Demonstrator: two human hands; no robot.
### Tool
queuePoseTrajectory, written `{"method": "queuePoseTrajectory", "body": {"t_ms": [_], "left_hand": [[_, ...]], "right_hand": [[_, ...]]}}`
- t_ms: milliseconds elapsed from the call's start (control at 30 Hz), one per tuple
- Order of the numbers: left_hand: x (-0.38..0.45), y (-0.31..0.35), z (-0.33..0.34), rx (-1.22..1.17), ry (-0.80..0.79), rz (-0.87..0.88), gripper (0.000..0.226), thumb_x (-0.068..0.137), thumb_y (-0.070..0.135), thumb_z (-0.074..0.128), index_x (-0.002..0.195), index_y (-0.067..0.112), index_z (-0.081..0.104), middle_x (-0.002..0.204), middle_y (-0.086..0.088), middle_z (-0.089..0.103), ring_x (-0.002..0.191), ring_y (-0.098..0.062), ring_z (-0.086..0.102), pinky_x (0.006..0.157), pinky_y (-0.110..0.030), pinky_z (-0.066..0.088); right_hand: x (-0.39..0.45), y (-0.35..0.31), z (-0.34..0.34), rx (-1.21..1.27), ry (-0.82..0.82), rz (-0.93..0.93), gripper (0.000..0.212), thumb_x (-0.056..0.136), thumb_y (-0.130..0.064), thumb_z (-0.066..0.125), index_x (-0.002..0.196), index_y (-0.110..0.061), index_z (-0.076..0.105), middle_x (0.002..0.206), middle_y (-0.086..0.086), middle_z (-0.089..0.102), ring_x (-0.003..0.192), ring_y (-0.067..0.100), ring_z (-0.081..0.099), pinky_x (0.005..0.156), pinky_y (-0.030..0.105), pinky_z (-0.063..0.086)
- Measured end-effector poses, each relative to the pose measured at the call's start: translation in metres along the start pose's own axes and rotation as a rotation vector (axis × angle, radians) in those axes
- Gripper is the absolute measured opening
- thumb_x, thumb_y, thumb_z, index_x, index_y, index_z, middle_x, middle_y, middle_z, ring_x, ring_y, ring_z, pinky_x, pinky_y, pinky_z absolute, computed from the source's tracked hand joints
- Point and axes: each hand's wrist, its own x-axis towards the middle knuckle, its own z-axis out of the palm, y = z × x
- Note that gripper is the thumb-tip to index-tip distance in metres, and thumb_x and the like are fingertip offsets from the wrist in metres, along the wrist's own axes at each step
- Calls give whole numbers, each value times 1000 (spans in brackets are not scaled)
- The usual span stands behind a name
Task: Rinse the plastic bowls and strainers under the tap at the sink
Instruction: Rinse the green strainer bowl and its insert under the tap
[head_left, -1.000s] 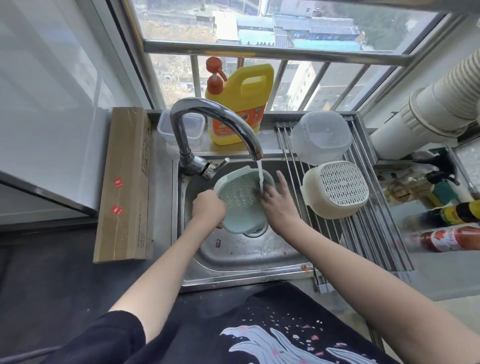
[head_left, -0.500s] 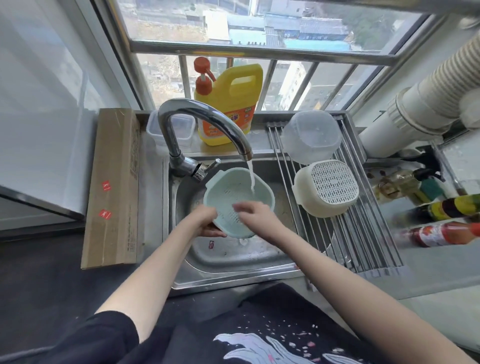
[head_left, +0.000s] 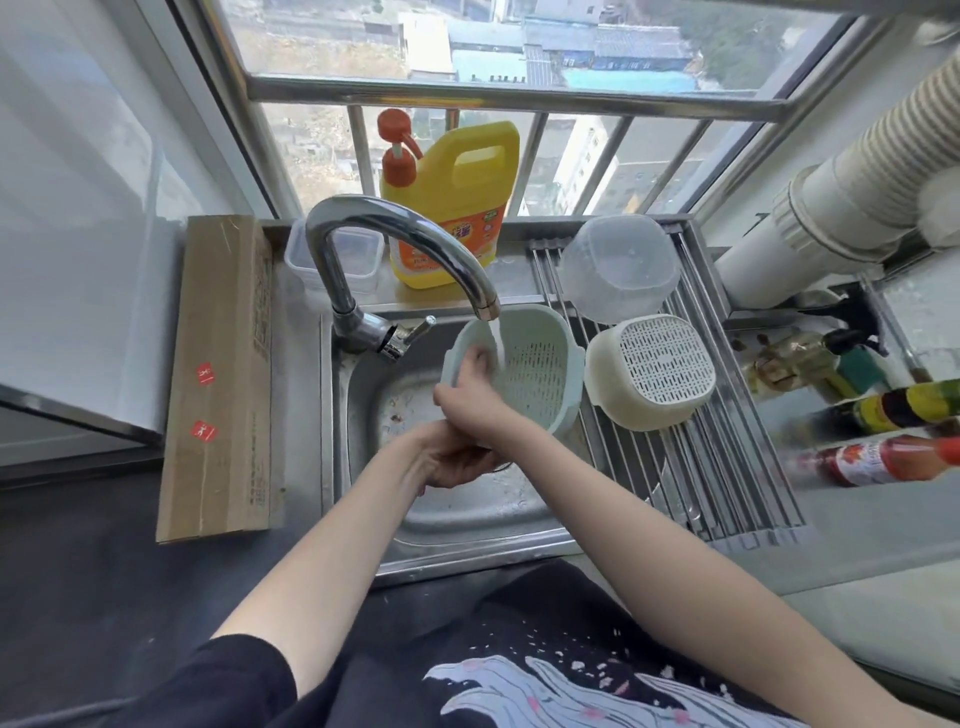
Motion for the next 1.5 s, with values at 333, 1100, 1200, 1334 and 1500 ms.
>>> {"method": "queuePoseTrajectory", "body": {"t_ms": [333, 1100, 1200, 1334, 1500], "left_hand": [[13, -14, 0, -12, 206, 130, 13, 99, 3, 40, 95, -1, 52, 58, -13, 66, 38, -15, 63, 36, -18, 50], [5, 33, -37, 536, 711, 404, 23, 90, 8, 33, 94, -2, 54, 42, -12, 60, 60, -39, 70, 68, -44, 60], [14, 32, -34, 562, 727, 425, 26, 92, 12, 35, 102, -1, 56, 64, -15, 64, 55, -35, 70, 70, -42, 60], [23, 21, -36, 480, 682, 457, 29, 97, 22, 41, 110, 2, 57, 98, -20, 67, 55, -34, 70, 55, -37, 60], [18, 30, -52, 355, 555, 524, 21, 93, 23, 56, 106, 6, 55, 95, -16, 62, 48, -28, 67, 47, -33, 59]], "right_hand": [[-25, 34, -43, -743, -318, -83, 53, 103, -43, 23, 130, -10, 54, 124, 16, 60, 115, 31, 55, 91, 36, 41], [7, 78, -32, -1533, 122, -295, 62, 93, -24, 50, 147, -6, 27, 148, 12, 38, 143, 28, 21, 105, 65, -13], [-7, 92, -25, -1293, 77, -355, 56, 83, -17, 53, 138, -10, 43, 134, 7, 52, 133, 25, 37, 109, 62, -14], [-22, 96, -24, -484, -19, -387, 39, 83, -21, 50, 119, -29, 65, 111, -7, 69, 106, 15, 61, 106, 40, 38], [-23, 92, -37, -85, 543, -119, 33, 88, -43, 54, 110, -21, 42, 96, -2, 57, 80, 18, 59, 67, 39, 52]]}}
